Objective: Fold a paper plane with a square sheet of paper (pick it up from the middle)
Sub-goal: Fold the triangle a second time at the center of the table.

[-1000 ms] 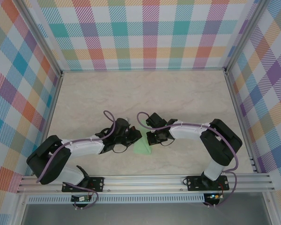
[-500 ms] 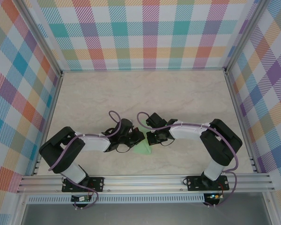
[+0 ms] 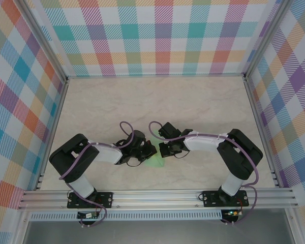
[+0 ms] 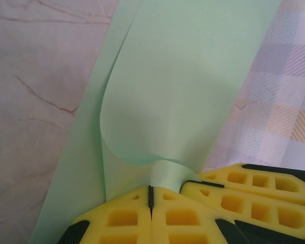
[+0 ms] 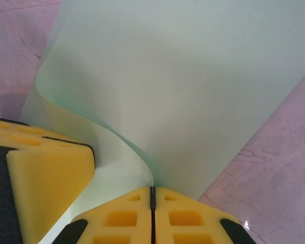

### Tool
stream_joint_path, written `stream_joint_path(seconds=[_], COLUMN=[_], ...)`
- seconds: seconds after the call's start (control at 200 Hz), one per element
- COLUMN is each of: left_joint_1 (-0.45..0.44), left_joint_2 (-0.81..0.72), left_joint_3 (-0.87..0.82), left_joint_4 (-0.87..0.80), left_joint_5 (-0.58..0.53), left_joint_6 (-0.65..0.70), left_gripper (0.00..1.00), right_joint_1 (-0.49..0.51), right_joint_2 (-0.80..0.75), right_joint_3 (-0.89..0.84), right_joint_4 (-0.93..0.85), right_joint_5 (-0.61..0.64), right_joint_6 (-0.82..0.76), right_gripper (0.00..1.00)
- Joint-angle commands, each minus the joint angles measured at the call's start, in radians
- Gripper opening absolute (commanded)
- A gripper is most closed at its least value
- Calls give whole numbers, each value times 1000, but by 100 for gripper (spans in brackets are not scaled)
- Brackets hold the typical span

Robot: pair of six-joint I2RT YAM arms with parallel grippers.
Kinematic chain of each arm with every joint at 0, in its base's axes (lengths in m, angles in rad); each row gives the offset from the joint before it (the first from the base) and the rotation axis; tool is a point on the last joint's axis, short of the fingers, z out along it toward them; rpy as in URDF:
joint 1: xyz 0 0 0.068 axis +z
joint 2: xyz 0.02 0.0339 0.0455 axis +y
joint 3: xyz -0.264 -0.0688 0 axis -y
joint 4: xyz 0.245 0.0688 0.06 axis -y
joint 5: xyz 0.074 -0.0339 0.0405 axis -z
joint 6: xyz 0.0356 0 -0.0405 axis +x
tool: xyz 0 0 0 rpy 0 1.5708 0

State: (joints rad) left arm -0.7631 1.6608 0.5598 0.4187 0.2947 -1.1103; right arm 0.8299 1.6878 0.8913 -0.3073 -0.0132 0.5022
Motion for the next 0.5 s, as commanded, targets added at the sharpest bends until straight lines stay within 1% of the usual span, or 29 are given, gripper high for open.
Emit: stream_joint_path(seconds=[0.0, 0.16, 0.33, 0.36, 0.435, 0.495], left_joint_1=[2, 1, -5, -7, -10, -11], left_joint_2=[25, 23, 25, 25, 27, 29], left_joint_3=[-25, -31, -21, -20, -21, -20], left_joint_4=[-11, -18, -32, -32, -30, -29], left_joint_5=[-19, -17, -15, -16, -19, -17], left_joint_6=[7, 12, 23, 24, 23, 23], left_gripper=[0, 0, 0, 0, 0, 0], right_joint_1=[-6, -9, -24, -25, -25, -25], right_joint_2=[32, -17, -148, -167, -201, -227], right_joint_3=[4, 32, 14, 8, -9, -32], right_joint_4=[-12, -60, -107, -114, -115, -90], right_joint_5=[1, 10, 10, 8, -21, -77], right_joint_6=[11, 24, 65, 71, 94, 126], right_gripper=[10, 18, 40, 43, 44, 44])
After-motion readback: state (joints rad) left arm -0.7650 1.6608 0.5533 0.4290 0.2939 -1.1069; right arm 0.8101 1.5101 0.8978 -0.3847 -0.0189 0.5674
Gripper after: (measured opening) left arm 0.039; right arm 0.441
